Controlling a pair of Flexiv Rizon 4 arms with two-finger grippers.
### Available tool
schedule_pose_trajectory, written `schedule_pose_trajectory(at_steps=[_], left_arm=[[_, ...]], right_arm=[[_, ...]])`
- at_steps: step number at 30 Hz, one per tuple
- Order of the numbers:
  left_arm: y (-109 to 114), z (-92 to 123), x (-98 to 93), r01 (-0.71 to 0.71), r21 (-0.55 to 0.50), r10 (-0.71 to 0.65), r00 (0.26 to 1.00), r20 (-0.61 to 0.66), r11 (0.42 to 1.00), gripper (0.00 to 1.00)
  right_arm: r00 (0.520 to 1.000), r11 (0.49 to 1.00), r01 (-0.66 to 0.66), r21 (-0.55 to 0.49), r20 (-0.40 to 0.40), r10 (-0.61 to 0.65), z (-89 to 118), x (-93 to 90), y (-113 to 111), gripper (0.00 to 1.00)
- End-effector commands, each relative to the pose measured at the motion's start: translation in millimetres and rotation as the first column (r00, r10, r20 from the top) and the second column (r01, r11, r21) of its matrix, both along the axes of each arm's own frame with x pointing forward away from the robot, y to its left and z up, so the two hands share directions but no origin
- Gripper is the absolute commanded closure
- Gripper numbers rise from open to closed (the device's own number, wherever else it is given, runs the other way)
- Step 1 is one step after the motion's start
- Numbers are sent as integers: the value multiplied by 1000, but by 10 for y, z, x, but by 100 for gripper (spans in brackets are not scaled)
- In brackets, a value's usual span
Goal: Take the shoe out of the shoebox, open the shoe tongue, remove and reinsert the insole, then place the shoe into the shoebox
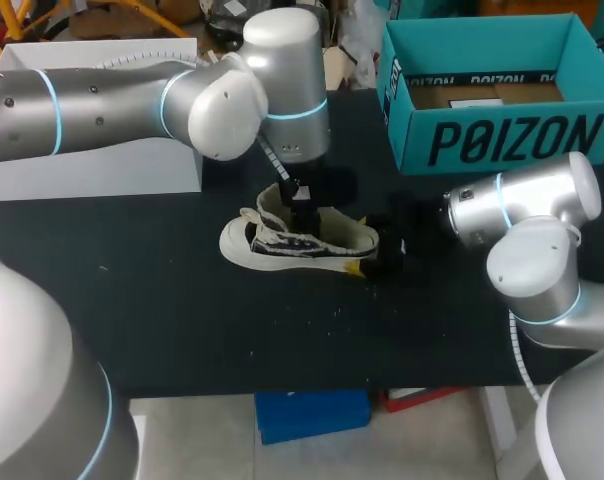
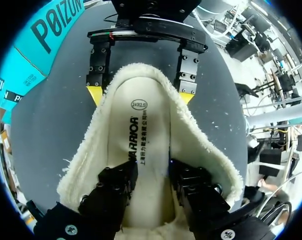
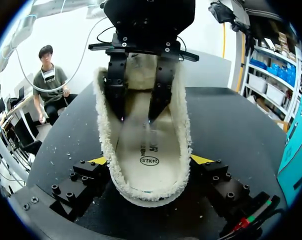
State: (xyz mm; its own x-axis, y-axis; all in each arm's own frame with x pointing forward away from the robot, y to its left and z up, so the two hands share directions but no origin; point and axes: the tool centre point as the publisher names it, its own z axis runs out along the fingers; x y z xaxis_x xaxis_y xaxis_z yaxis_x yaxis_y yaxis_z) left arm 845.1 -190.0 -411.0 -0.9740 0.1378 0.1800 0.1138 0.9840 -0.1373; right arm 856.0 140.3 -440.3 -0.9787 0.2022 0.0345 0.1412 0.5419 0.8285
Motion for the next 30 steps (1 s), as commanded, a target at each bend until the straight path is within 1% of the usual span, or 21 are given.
schedule_pose_trajectory(at_steps=[1,3,5,8,9,11,12,14,17,20,22,24,27,30], left_arm=[[24,37,-89,1,23,-2,999,50,1000,60],[25,-3,-103,-2,39,0,998,66,999,58],[23,-39,-127,-8,59,3,997,82,998,59],[29,-94,-155,-22,97,11,994,111,995,58],[37,-115,-159,-21,94,11,994,110,995,56],[58,-161,-157,-42,127,24,990,137,991,51],[66,-185,-156,-45,130,27,990,139,990,44],[84,-233,-146,-60,161,33,985,168,985,42],[115,-264,-116,-78,171,45,981,191,982,50],[152,-242,-63,-96,188,49,969,242,977,53],[180,-232,-29,-107,212,42,956,290,971,53],[211,-251,3,-97,216,26,951,307,972,54],[220,-308,15,-96,226,10,936,353,969,56],[188,-411,49,-75,216,-9,931,364,974,55]], right_arm=[[1000,1000,0,0,-1,0,-12,11,3,100],[1000,1000,0,0,-1,0,-12,11,3,100],[1000,1000,0,0,-1,0,-12,11,3,100],[1000,1000,0,0,-1,0,-12,11,3,100],[1000,1000,0,0,-1,0,-12,11,3,100],[1000,1000,0,0,-1,0,-12,11,3,100],[1000,1000,0,0,-1,0,-12,11,3,100],[1000,1000,0,0,-1,0,-12,11,3,100],[1000,1000,0,0,-1,0,-12,11,3,100],[1000,1000,0,0,-1,0,-12,11,3,100],[1000,1000,0,0,-1,0,-12,11,3,100],[1000,1000,0,0,-1,0,-12,11,3,100],[1000,1000,0,0,-1,0,-12,11,3,100],[1000,1000,0,0,-1,0,-12,11,3,100]])
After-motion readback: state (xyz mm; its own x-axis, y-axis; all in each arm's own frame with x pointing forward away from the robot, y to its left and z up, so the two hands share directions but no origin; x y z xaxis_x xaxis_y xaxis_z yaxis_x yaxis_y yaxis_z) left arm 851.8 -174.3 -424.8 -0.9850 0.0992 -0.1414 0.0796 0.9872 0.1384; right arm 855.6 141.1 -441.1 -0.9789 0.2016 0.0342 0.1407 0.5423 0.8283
